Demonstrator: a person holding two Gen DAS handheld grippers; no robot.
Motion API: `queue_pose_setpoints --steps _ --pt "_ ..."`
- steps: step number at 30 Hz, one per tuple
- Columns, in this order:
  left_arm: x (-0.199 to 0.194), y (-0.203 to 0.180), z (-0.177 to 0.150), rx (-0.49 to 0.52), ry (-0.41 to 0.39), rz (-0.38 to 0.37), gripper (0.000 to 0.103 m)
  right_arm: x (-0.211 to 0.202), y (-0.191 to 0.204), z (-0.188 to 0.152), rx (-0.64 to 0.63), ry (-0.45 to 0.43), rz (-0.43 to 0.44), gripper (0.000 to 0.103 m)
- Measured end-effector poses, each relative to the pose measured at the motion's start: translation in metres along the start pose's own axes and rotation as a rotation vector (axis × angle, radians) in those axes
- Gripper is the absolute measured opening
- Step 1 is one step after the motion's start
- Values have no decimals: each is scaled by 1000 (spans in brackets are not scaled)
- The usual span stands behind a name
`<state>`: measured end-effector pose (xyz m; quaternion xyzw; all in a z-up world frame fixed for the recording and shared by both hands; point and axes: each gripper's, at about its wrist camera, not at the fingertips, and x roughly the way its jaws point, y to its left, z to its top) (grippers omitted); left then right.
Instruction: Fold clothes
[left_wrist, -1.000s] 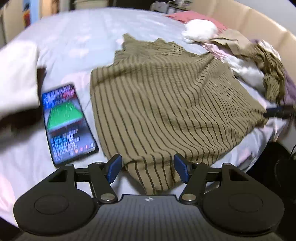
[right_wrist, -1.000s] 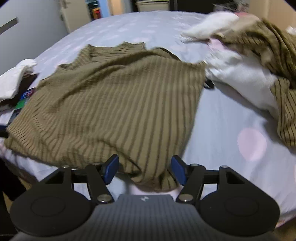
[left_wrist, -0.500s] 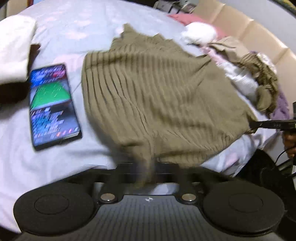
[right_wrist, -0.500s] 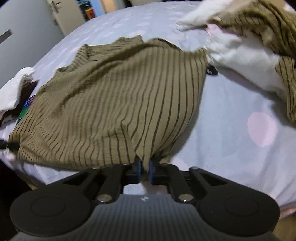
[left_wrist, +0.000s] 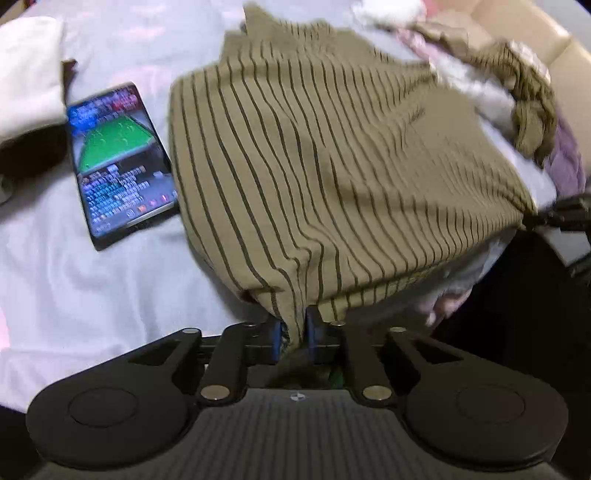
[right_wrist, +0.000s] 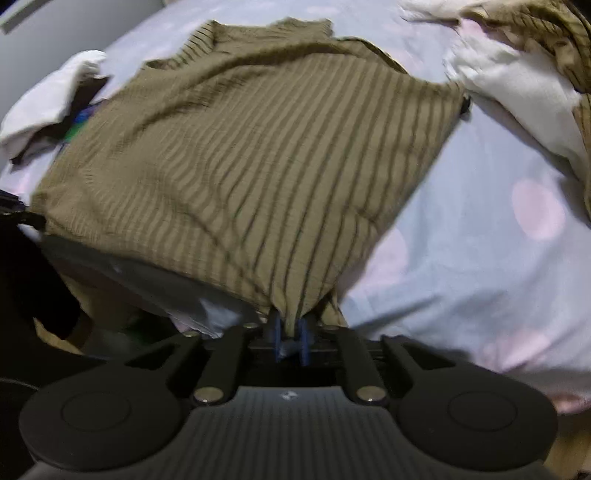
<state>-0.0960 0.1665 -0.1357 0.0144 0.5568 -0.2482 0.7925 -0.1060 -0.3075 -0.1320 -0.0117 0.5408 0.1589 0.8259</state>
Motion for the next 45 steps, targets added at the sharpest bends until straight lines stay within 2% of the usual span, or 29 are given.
queue_pose_setpoints --steps 1,2,3,4,7,10,13,15,19,22,27,32,37,45 --pt "-6 0 1 16 -8 4 26 -5 -1 2 -11 -8 3 39" --pt "-14 2 3 26 -17 10 31 -10 -3 5 -18 -20 5 42" --pt "-21 4 4 34 -27 16 42 -17 -7 9 -22 -37 6 44" --pt "-30 7 5 36 -40 24 46 -23 -11 14 -24 -53 4 44" --pt "-49 16 17 26 -81 41 46 -37 -23 36 -23 -110 -22 45" --pt "-56 22 45 13 -148 23 49 -41 -26 72 -14 -168 -29 48" --pt "-52 22 85 22 -221 -15 53 -35 -26 109 -20 -212 -3 56" --pt "-43 21 116 35 -252 -31 55 -21 -30 137 -14 -209 22 59" --pt "-20 28 182 5 -282 -55 59 7 -38 192 -4 -204 72 60" --pt "2 39 225 -20 -285 -105 59 28 -44 233 4 -201 109 60" --pt "41 59 277 -63 -250 -102 59 64 -54 298 19 -191 168 60" --pt "82 79 307 -124 -188 -106 59 105 -61 333 56 -138 190 60" --pt "116 87 327 -116 -130 -122 59 146 -68 368 92 -86 213 60" --pt "142 96 345 -153 -105 -190 59 178 -84 382 178 -64 296 53"
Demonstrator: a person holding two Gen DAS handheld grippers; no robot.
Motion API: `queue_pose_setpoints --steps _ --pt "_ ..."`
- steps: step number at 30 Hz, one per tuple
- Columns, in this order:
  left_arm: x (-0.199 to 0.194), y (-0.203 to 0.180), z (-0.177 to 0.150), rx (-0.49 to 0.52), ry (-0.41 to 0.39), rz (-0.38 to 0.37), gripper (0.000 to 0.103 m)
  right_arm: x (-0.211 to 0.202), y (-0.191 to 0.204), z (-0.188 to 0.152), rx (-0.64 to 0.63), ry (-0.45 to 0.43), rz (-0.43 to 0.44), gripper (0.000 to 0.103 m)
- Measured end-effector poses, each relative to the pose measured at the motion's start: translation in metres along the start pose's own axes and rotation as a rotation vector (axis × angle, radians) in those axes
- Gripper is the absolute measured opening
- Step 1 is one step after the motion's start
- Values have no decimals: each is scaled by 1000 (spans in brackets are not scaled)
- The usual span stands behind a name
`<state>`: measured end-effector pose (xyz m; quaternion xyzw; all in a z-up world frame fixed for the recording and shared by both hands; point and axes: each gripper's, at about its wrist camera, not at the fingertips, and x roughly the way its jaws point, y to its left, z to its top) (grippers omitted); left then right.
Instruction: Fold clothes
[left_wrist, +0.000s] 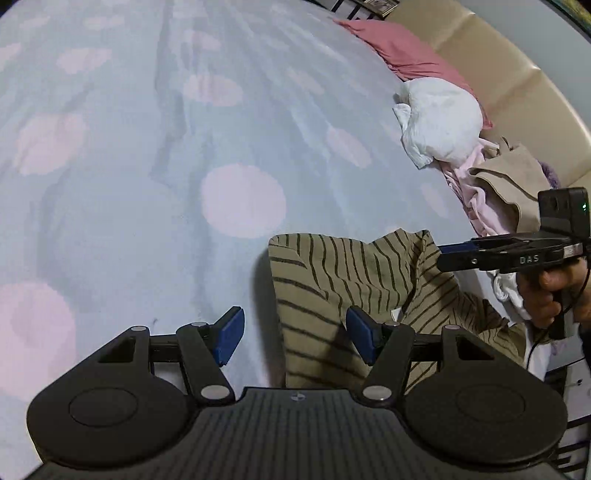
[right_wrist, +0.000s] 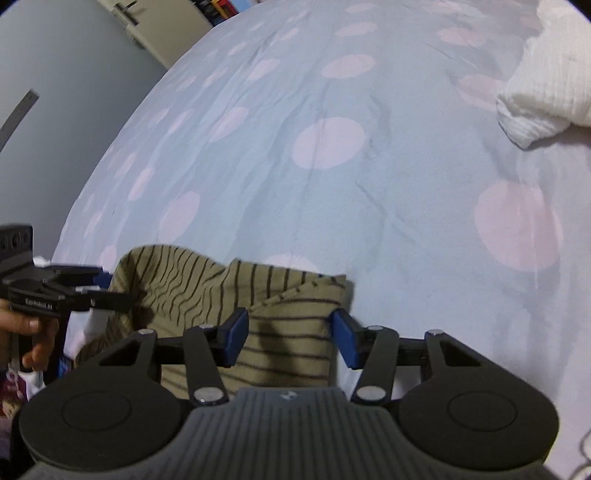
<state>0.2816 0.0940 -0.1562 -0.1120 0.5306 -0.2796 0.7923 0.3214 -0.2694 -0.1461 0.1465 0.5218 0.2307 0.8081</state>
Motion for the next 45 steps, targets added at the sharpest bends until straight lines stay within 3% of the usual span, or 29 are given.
queue_pose_setpoints --steps 2,3,4,5,12,20,24,27,32,35,37,41,43,44,45 --pt "2 2 3 -27 -6 -15 59 4 -2 -1 16 -6 -12 36" --pt "2 4 4 -42 -9 -23 49 5 -2 -1 16 -10 -18 13" --pt "-1 2 4 -38 -21 -25 14 5 -2 0 10 -15 -17 6" --pt "-5 -1 3 -29 -35 -26 1 3 -1 0 6 -24 -10 5" --pt "-36 -21 -4 36 -133 -32 2 -61 14 -13 -33 -141 102 4" --pt "-112 -59 -42 150 -299 -126 2 -165 52 -70 -123 -279 180 3" --pt "-151 -86 -81 217 -386 -169 2 -212 70 -118 -155 -346 194 3" --pt "-170 -108 -115 298 -426 -147 2 -235 84 -159 -203 -378 179 3" --pt "-187 -134 -195 446 -485 -123 2 -241 94 -240 -254 -378 190 3" --pt "-176 -140 -242 520 -442 -98 2 -223 94 -288 -248 -309 181 3" --pt "-154 -141 -264 542 -303 -77 2 -203 90 -312 -241 -229 137 3" --pt "-150 -145 -275 576 -205 -42 6 -196 91 -325 -242 -126 74 5" --pt "-149 -147 -279 592 -163 -25 26 -196 92 -330 -244 -81 46 14" --pt "-149 -148 -281 601 -142 -17 31 -195 93 -332 -245 -58 32 18" --pt "-149 -149 -284 609 -121 -8 38 -195 93 -334 -246 -35 18 30"
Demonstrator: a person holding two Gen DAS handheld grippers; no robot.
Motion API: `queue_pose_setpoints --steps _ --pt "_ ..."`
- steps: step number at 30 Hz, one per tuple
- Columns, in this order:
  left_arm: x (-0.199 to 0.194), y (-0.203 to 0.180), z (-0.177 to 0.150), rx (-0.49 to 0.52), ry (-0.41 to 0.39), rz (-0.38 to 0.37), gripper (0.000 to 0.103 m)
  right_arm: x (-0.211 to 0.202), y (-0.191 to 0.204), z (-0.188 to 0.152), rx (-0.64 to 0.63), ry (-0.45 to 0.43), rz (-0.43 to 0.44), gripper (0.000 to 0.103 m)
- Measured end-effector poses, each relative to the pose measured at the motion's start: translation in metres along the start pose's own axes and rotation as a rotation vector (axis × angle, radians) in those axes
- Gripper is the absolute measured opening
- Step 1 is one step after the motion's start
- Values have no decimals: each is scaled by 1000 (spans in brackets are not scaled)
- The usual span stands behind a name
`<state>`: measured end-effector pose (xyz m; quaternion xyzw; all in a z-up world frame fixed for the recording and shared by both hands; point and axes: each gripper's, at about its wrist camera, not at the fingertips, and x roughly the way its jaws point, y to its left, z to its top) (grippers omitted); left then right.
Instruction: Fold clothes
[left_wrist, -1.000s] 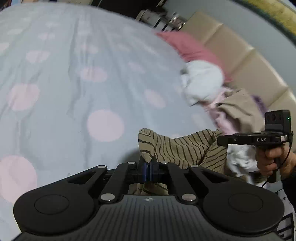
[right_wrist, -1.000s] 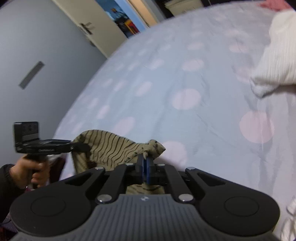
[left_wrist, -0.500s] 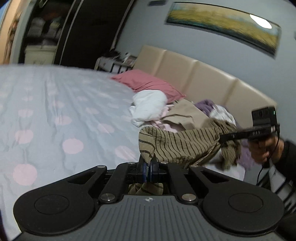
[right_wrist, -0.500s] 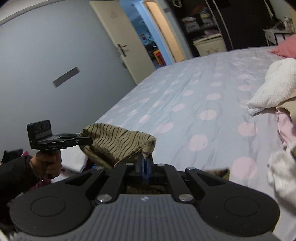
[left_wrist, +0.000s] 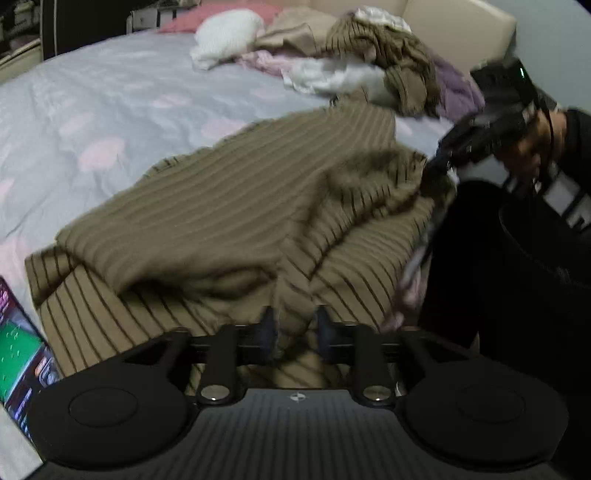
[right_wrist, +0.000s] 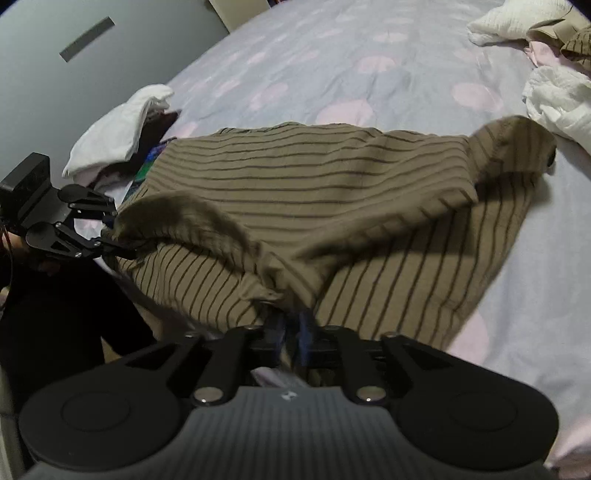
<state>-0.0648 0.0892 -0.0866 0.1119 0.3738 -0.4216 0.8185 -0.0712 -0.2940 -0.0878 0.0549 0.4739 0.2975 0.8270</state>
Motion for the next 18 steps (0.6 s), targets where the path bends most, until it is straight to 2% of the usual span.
queue_pose_setpoints --steps 2,4,8,11,13,15,18 --pt "0 -4 -3 17 44 3 41 -2 3 -1 -5 32 -13 32" --pt "1 -9 -5 33 89 5 42 -15 8 10 -22 -5 7 33" --pt "-5 -10 8 6 -15 -12 49 -29 22 30 -15 -122 83 36" --pt "-10 -11 18 -18 -103 -26 63 -17 29 46 7 -192 124 36" --pt "-13 -11 26 -34 -162 -36 65 2 31 54 27 -196 81 36" --pt "12 -5 34 -69 -127 -12 65 25 30 61 69 -172 6 36" --pt "42 -1 37 -127 -58 10 51 52 30 65 123 -124 -107 29"
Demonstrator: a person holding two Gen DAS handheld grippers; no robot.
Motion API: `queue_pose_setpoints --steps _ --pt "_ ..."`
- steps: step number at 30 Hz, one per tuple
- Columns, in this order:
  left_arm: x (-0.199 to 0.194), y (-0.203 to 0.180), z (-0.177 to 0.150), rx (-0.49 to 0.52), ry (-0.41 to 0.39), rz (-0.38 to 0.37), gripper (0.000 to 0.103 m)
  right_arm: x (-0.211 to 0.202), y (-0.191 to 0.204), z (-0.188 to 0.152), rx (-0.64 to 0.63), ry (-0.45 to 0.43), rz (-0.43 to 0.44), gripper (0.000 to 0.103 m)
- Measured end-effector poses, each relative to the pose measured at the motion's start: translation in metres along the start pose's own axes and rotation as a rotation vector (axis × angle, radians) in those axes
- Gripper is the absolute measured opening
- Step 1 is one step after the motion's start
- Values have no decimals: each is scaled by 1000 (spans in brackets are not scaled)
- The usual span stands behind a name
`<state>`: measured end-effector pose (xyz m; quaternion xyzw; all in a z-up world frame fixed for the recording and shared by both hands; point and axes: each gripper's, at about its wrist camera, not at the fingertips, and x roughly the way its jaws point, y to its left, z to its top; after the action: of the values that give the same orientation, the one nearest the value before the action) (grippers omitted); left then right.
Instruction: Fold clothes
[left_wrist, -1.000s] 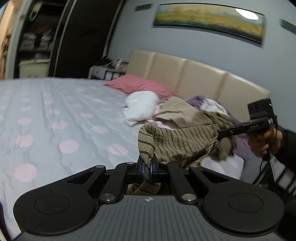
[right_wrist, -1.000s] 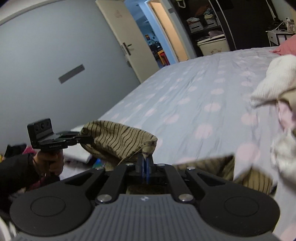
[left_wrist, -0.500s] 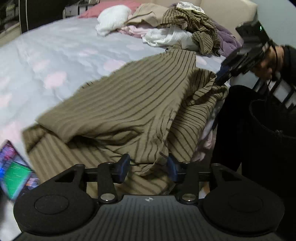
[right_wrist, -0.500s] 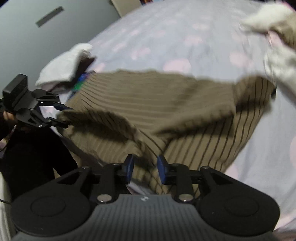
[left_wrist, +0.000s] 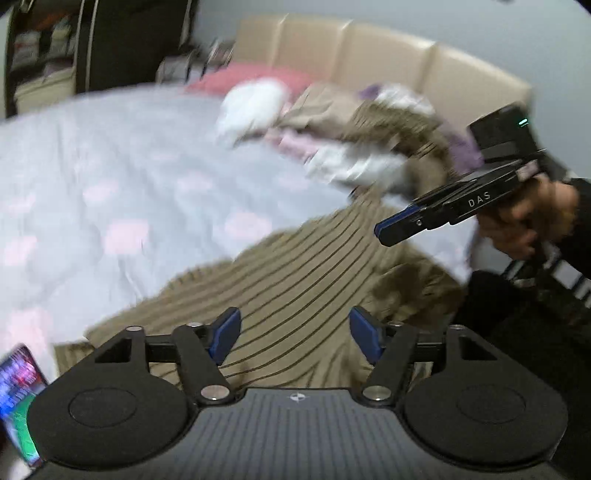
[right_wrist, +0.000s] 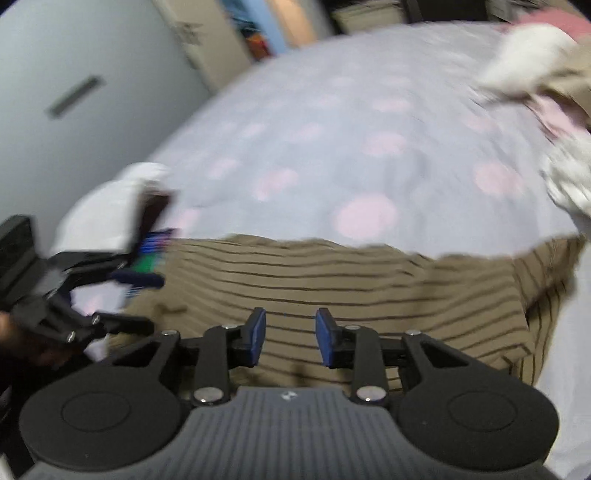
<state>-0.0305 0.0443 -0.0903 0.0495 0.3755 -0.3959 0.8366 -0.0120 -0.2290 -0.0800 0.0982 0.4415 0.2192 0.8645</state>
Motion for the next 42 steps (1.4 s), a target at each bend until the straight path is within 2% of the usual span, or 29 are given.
queue_pose_setpoints --steps 2,8,11,15,19,21,25,27,28,30,36,42 --pt "20 2 1 -38 45 18 50 8 11 -4 -45 35 -22 27" --pt "28 -26 -40 109 154 19 50 19 35 -51 -157 186 -45 28" --pt "27 -25 -52 75 146 20 50 24 30 -79 -128 214 -72 28" --pt "25 -21 -66 18 129 24 52 13 26 -85 -28 159 -60 34" --pt "24 -16 -70 -22 117 18 54 -14 16 -80 39 49 -79 39" --pt "22 -15 -71 -33 111 18 54 -28 4 -73 86 -23 -124 46" --pt "18 -14 -73 -54 99 19 57 -58 -20 -59 180 -169 -213 47" --pt "19 -13 -73 -59 96 20 57 -68 -36 -51 217 -215 -267 47" --pt "19 -13 -72 -60 97 22 57 -71 -43 -47 234 -232 -292 51" --pt "19 -14 -69 -61 101 28 57 -74 -58 -42 269 -253 -322 59" --pt "19 -24 -54 -72 90 40 59 -74 -91 -48 370 -247 -315 59" --pt "32 -59 -26 -2 2 -58 63 -68 -107 -65 452 -262 -253 59"
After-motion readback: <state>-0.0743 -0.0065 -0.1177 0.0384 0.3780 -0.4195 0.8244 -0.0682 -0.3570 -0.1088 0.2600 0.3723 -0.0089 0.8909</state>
